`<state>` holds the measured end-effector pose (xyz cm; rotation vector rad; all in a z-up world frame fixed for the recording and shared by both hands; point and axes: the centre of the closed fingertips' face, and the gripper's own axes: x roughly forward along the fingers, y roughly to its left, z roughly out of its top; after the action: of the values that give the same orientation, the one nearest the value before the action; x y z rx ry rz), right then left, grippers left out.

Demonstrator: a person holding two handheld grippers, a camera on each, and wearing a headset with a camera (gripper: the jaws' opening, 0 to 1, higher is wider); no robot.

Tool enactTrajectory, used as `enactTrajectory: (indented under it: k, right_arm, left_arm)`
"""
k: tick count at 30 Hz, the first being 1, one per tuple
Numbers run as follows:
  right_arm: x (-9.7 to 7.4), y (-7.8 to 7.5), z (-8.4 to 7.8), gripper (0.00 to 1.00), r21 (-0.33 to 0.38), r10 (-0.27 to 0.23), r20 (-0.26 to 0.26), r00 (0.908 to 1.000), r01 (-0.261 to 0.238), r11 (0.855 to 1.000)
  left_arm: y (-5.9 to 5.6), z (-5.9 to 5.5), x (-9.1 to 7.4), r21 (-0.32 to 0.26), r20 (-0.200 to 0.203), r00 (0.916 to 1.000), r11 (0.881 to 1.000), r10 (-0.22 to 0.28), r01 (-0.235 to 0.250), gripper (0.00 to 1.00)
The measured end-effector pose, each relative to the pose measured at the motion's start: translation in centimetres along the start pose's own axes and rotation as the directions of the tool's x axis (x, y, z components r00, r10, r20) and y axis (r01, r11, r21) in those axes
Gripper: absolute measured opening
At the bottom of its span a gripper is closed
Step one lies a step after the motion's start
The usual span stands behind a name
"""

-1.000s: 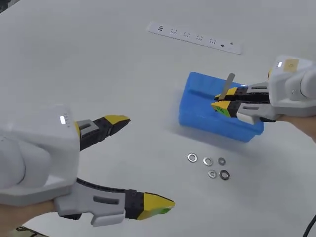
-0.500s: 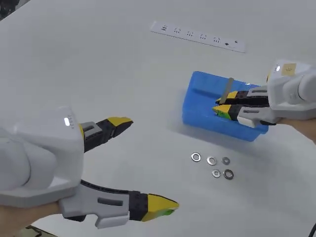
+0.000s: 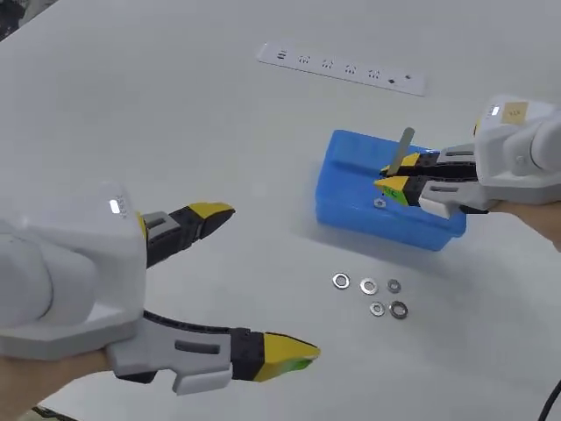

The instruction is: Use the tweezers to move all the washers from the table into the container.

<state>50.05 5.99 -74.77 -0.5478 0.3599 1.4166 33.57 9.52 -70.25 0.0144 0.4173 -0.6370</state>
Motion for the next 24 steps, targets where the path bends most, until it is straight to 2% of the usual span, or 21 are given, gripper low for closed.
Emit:
enactTrajectory:
  k: [3,4,6,8,11,17,18,19,23,24]
  right_arm:
    - [-0.2,0.0,0.1,0.08,-0.004,-0.008,-0.007,0.9999,0.008,1.0]
    - [-0.3,0.0,0.1,0.08,-0.013,-0.012,-0.015,0.9998,0.012,1.0]
    - [-0.5,0.3,0.1,0.08,-0.021,-0.01,-0.023,0.9997,0.01,1.0]
    - [-0.7,0.5,0.2,0.08,-0.023,-0.008,-0.022,0.9997,0.007,1.0]
    - [-0.9,0.8,0.4,0.08,-0.034,-0.006,-0.024,0.9997,0.005,0.999]
    - [-1.1,1.0,0.5,0.08,-0.046,-0.004,-0.019,0.9998,0.003,0.999]
    - [-1.1,1.1,0.5,0.08,-0.042,-0.002,-0.017,0.9999,0.002,0.999]
    - [-1.2,1.1,0.4,0.08,-0.042,-0.002,-0.016,0.9999,0.001,0.999]
    - [-1.1,1.3,0.3,0.08,-0.045,0.008,-0.019,0.9998,-0.009,0.999]
    - [-1.1,1.4,0.3,0.08,-0.046,0.013,-0.018,0.9998,-0.013,0.999]
  left_arm:
    - [0.7,0.4,0.8,0.005,0.005,1.0,1.0,0.004,-0.004,0.99]
    - [1.4,0.7,1.3,0.013,0.005,0.9998,1.0,0.017,-0.018,0.99]
    - [2.1,1.6,2.0,0.017,0.023,0.9996,1.0,0.02,-0.02,0.99]
    - [2.7,3.1,2.7,0.017,0.059,0.9982,1.0,0.015,-0.016,0.99]
    - [3.4,4.6,3.6,0.038,0.083,0.9966,0.999,-0.005,0.002,0.97]
    - [4.1,6.3,5.3,0.095,0.088,0.9939,0.994,-0.067,0.059,0.92]
    - [3.7,7.0,5.9,0.097,0.106,0.9881,0.99,-0.112,0.101,0.91]
    - [3.6,7.5,6.2,0.1,0.119,0.984,0.988,-0.132,0.121,0.9]
    - [3.9,8.8,8.4,0.109,0.141,0.9733,0.98,-0.181,0.167,0.8]
    - [3.7,9.7,9.3,0.068,0.195,0.9595,0.979,-0.203,0.194,0.78]
